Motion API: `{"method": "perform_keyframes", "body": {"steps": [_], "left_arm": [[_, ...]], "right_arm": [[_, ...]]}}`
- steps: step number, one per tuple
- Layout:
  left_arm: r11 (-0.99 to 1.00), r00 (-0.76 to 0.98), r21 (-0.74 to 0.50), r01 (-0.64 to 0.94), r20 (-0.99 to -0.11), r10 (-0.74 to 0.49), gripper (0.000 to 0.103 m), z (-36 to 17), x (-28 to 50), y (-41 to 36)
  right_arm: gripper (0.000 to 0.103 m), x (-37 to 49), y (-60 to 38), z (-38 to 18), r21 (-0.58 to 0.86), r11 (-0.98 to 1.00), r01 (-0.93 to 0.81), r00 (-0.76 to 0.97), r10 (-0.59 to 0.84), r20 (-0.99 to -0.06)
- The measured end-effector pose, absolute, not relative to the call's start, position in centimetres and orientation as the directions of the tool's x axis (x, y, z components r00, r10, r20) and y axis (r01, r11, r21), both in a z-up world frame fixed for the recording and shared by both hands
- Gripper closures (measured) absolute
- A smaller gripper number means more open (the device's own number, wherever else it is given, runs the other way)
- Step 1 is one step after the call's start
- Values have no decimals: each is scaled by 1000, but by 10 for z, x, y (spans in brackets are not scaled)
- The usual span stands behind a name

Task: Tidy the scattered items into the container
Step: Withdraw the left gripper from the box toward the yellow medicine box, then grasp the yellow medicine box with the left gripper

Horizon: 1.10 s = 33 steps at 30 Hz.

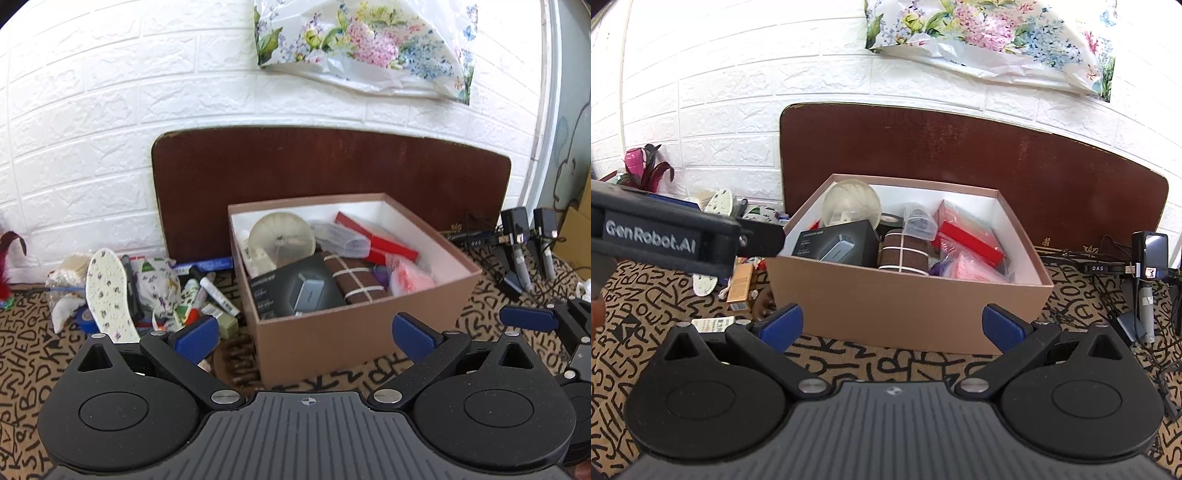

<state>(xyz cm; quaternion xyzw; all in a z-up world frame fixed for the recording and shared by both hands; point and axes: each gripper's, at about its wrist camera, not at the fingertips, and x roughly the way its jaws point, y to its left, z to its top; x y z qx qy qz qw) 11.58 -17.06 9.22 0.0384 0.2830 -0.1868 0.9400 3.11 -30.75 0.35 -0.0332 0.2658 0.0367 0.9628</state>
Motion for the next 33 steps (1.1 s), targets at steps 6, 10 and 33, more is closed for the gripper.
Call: {"method": "perform_keyframes", "body": {"steps": [6,10,33], "left_arm": [[934,752,-56,353,-577,-318,0,78,117,-157],[940,748,-58,335,-590,-303,0,71,119,-148],[965,661,-125,231,-708,-250,0,18,137,-69]], "right_arm": [[0,30,-294,-6,-35,992,-124,839,86,-537],[0,31,-285,-14,-33,989,-147,826,104,-554],[1,33,-226,-73,34,966,-256,715,213,-666]]}}
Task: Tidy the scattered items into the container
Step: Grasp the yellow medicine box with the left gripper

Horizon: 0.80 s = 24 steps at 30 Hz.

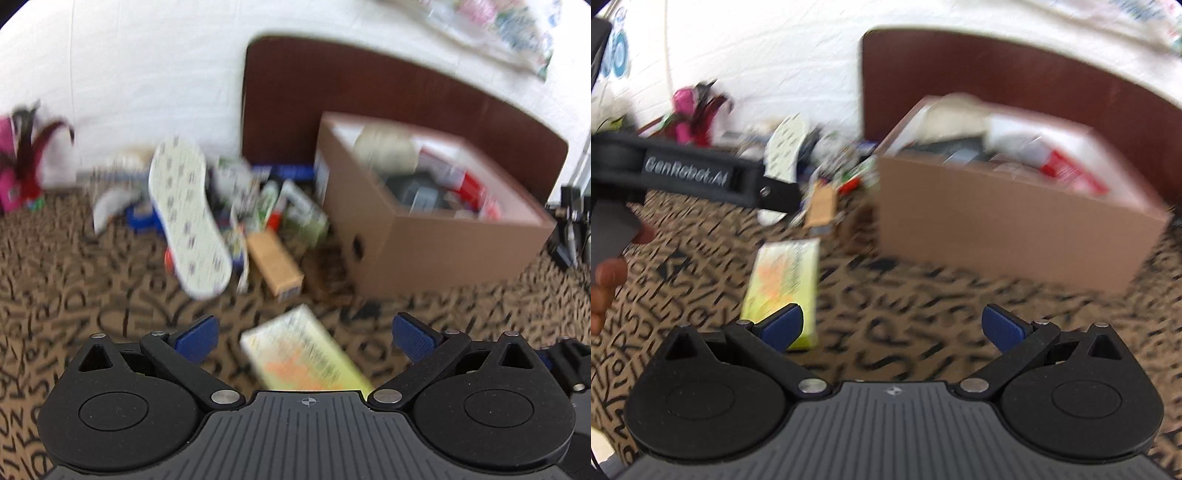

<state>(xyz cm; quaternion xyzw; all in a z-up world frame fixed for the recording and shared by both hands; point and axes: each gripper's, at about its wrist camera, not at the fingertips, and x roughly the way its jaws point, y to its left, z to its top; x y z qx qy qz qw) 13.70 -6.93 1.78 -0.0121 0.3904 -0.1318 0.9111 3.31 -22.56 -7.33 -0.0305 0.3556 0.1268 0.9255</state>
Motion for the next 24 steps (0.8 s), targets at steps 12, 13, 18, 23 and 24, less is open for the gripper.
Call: {"method": "perform_keyframes", "body": {"steps": [12,13,18,23,24], "left_arm": [[963,476,-245,116,-837,-270,0,-33,166,-59],[959,464,-256,117,-840,-281,0,-36,168,-60],[952,441,-259,162,-844,-305,0,-36,177,-66],[955,435,-236,178,-852,-291,0,-39,190,-75],[956,442,-214,199,-851,-283,0,-40,190,-78]], "right_arm": [[1,34,-167,-110,54,927,-371,644,299,-705],[1,35,-166,-110,58,927,-370,645,301,-703],[1,40,-164,-115,52,930,-364,648,293,-702],[7,43,-165,-117,47,933,-356,665,288,-689],[9,43,-165,-117,42,935,-353,669,283,-687]]}}
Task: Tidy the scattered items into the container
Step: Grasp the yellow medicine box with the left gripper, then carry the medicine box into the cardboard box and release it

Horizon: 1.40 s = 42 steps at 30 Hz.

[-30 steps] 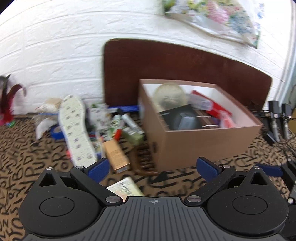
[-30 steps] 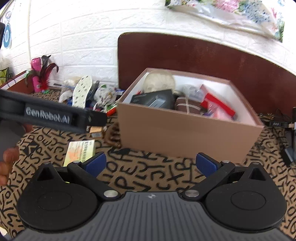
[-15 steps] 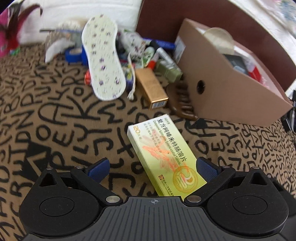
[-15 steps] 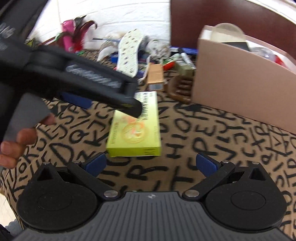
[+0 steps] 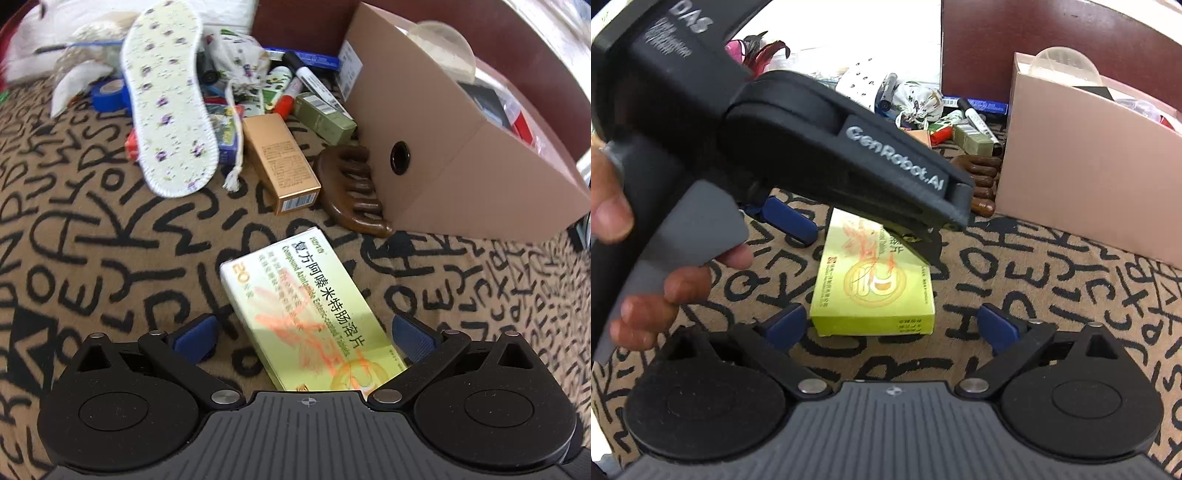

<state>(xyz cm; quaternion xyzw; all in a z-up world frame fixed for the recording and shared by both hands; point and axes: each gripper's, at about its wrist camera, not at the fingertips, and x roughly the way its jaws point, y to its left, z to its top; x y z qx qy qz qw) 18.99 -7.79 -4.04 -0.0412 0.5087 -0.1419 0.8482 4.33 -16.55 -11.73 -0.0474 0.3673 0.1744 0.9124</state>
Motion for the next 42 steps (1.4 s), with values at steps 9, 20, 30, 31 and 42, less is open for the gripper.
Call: {"method": "perform_keyframes", "body": {"steps": [9,20,30,31,42], "left_arm": [[945,467,-132,299,-843,-266,4,-45,188,-88],[946,467,-195,258,-833,-298,11,-40,179,-82],[914,545,-268,304,-738,-398,12,12,154,-104],[910,555,-270,315,-725,-407,12,19,153,-108],[852,621,-254,458,-594,-511,12,92,175,-190]], "right_arm": [[15,48,-160,-124,19,932,-361,692,282,-665],[32,35,-154,-118,16,923,-384,685,296,-665],[32,-3,-174,-76,-43,934,-356,769,266,-582],[32,-6,-177,-70,-55,936,-349,782,258,-567],[32,-5,-235,-4,-163,961,-224,902,141,-409]]}}
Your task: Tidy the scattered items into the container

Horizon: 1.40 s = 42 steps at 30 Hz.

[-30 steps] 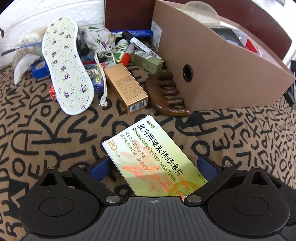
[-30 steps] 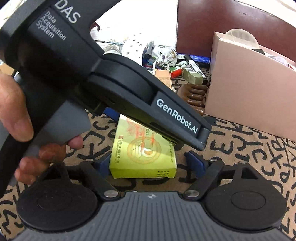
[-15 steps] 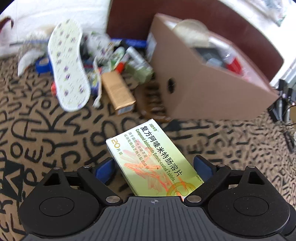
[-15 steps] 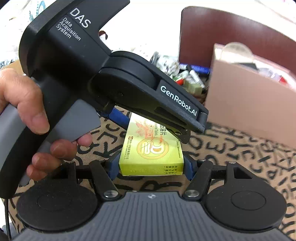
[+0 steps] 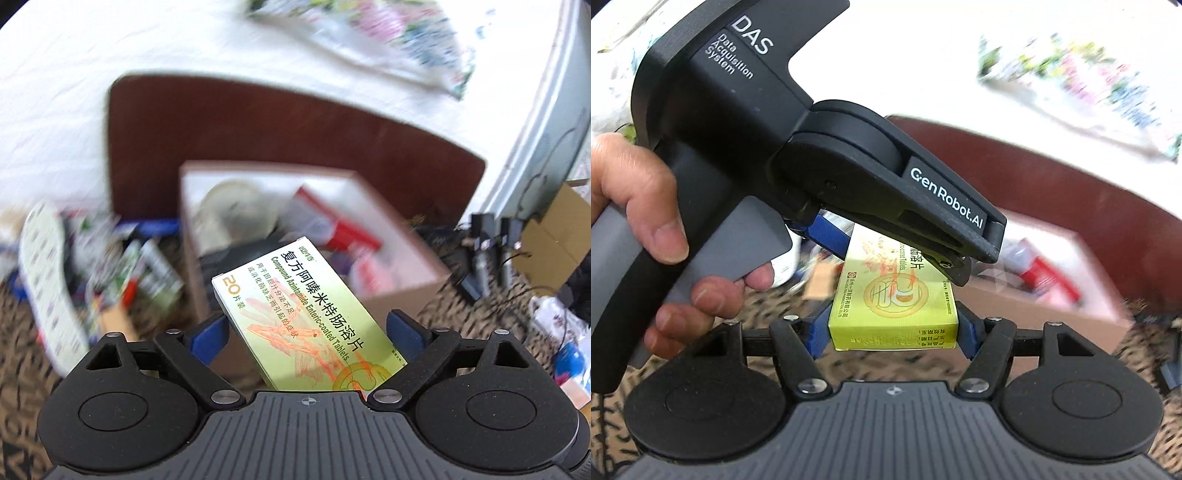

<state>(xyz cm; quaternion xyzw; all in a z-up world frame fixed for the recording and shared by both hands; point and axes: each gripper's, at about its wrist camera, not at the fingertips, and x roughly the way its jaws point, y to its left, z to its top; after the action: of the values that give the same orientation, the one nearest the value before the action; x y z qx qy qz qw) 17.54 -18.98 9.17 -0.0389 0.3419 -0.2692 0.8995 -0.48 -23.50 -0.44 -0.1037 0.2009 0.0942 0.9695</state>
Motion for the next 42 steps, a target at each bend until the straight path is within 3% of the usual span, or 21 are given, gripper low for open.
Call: {"method": "perform_keyframes", "body": {"steps": [8,17,20,21,22,26,35,38,42], "left_arm": [[803,580,-327,498,-563,-589,16,111,237,-252],[798,546,-364,481,-587,-597,19,93,318,-300],[804,549,-352,480,-594,-588,9,82,336,-310],[809,555,-343,477,-596,-580,0,79,338,-310],[816,570,-334,471,-591,-571,0,77,339,-309],[831,598,-297,471,-585,-548,0,71,338,-298],[850,597,-242,467,-623,-505,0,64,324,-291],[856,606,-199,477,-630,-485,0,65,309,-288],[874,642,-114,472,-636,-429,0,70,280,-279]], "right_arm": [[32,37,-301,22,-114,985,-129,934,82,-348],[32,113,-355,14,-24,996,-89,911,71,-405],[32,132,-365,4,-17,998,-63,897,49,-439],[32,142,-367,-2,-18,999,-50,887,36,-460],[32,150,-369,-8,-22,999,-40,878,25,-478],[19,154,-373,-25,-33,999,-12,875,-5,-484],[15,157,-382,-28,-14,1000,2,861,-9,-509],[4,151,-377,-22,-15,1000,-3,850,-5,-527],[1,135,-368,-14,-40,999,-21,849,-4,-529]]}}
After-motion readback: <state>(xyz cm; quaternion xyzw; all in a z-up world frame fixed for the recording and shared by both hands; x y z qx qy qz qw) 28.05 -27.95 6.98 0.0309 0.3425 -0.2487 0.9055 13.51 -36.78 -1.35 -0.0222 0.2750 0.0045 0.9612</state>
